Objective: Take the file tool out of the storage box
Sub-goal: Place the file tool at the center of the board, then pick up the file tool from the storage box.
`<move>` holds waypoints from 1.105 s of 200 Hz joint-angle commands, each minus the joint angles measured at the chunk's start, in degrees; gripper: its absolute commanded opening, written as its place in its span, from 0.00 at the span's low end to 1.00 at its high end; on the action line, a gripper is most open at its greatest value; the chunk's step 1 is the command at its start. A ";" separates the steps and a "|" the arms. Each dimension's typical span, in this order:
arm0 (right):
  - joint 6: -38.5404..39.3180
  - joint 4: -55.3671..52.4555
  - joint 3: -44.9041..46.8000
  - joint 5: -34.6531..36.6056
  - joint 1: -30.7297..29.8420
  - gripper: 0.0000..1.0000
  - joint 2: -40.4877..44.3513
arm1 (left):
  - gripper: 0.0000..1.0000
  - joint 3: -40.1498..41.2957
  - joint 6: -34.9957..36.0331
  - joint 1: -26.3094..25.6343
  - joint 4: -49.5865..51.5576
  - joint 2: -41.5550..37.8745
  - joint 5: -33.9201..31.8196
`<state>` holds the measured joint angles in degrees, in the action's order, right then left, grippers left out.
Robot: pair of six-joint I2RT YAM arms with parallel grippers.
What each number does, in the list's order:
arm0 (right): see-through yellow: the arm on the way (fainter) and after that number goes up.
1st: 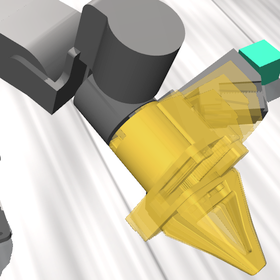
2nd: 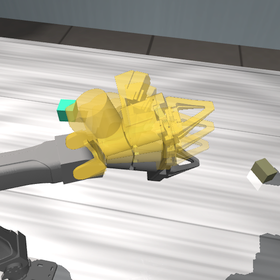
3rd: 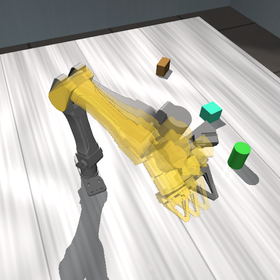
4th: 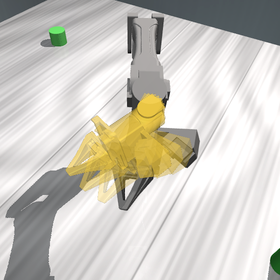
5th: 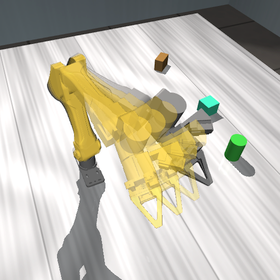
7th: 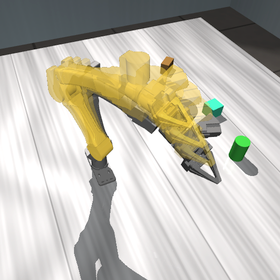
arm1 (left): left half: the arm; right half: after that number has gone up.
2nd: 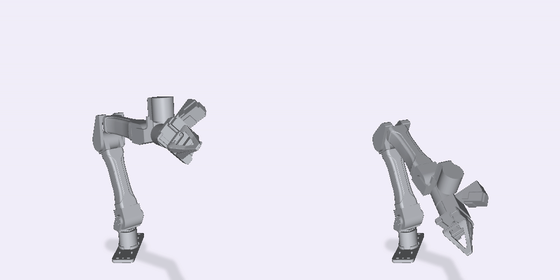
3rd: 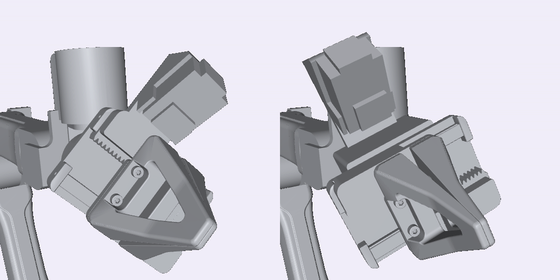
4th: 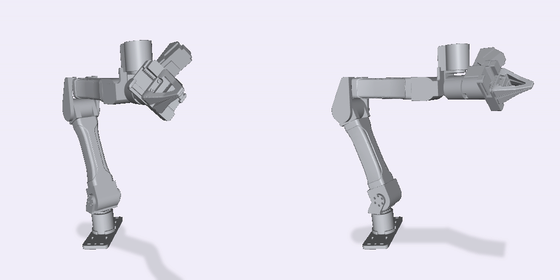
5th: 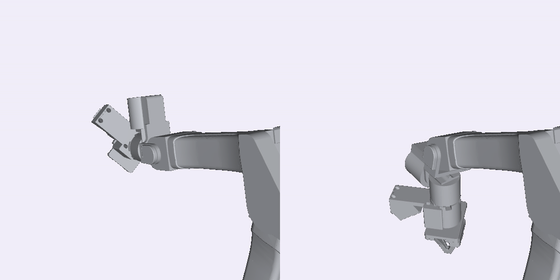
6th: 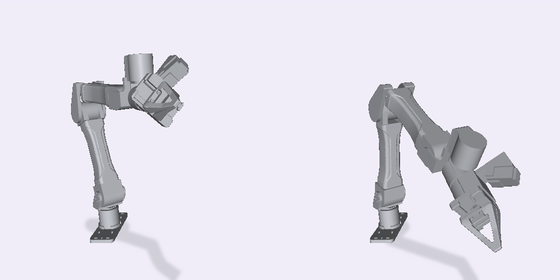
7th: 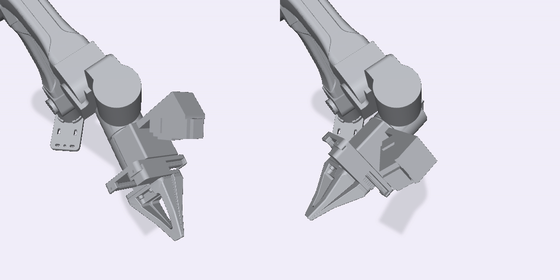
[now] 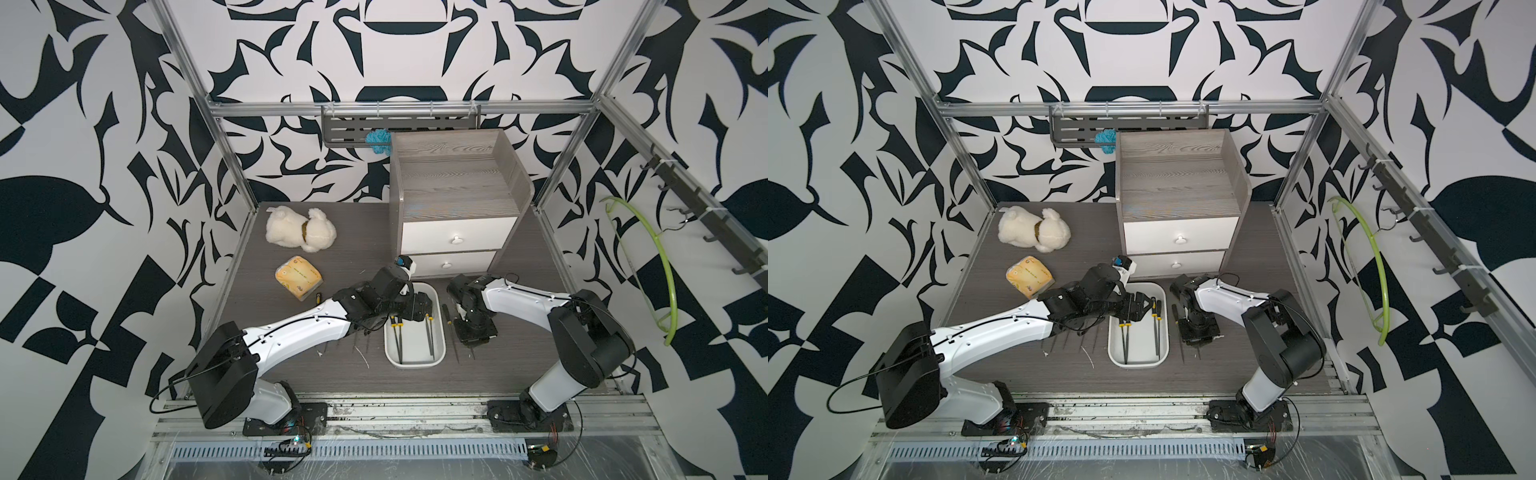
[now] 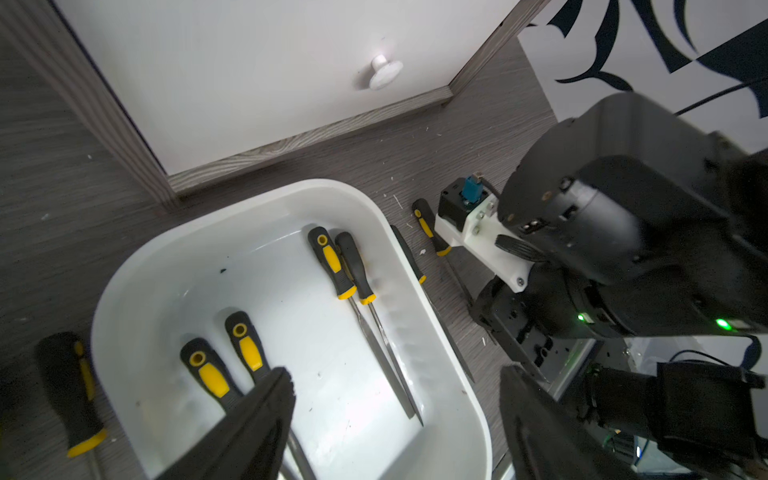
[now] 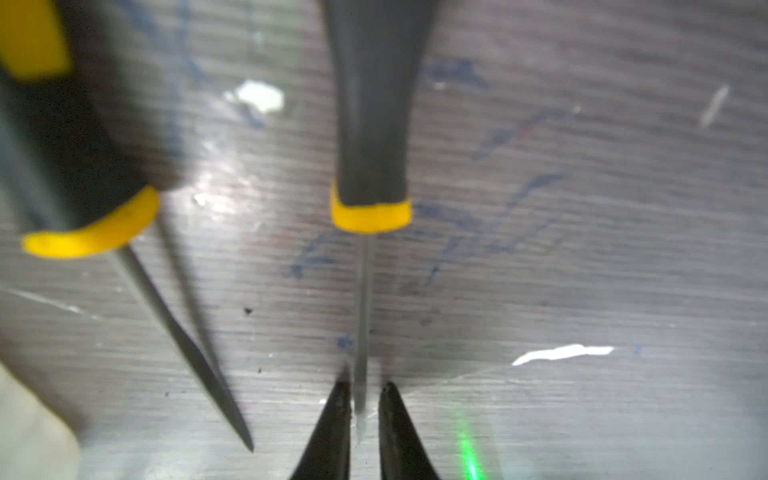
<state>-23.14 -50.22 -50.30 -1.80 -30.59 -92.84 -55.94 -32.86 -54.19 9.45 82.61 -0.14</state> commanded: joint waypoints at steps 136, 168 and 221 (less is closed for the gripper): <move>0.03 19.53 9.24 -3.71 0.18 0.19 41.29 | 0.68 -22.33 -2.15 -4.05 33.26 24.55 -17.08; 1.28 20.58 11.00 -3.05 0.28 0.18 42.12 | 0.65 -24.12 -1.73 -3.38 33.87 28.05 -16.78; 1.94 21.33 11.97 -3.02 0.30 0.18 42.61 | 0.64 -25.84 -1.68 -2.93 33.37 31.50 -16.48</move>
<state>-22.26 -31.33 -38.24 -5.17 -30.46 -51.29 -80.03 -34.70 -57.36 41.12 112.25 -15.25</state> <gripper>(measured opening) 0.185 0.638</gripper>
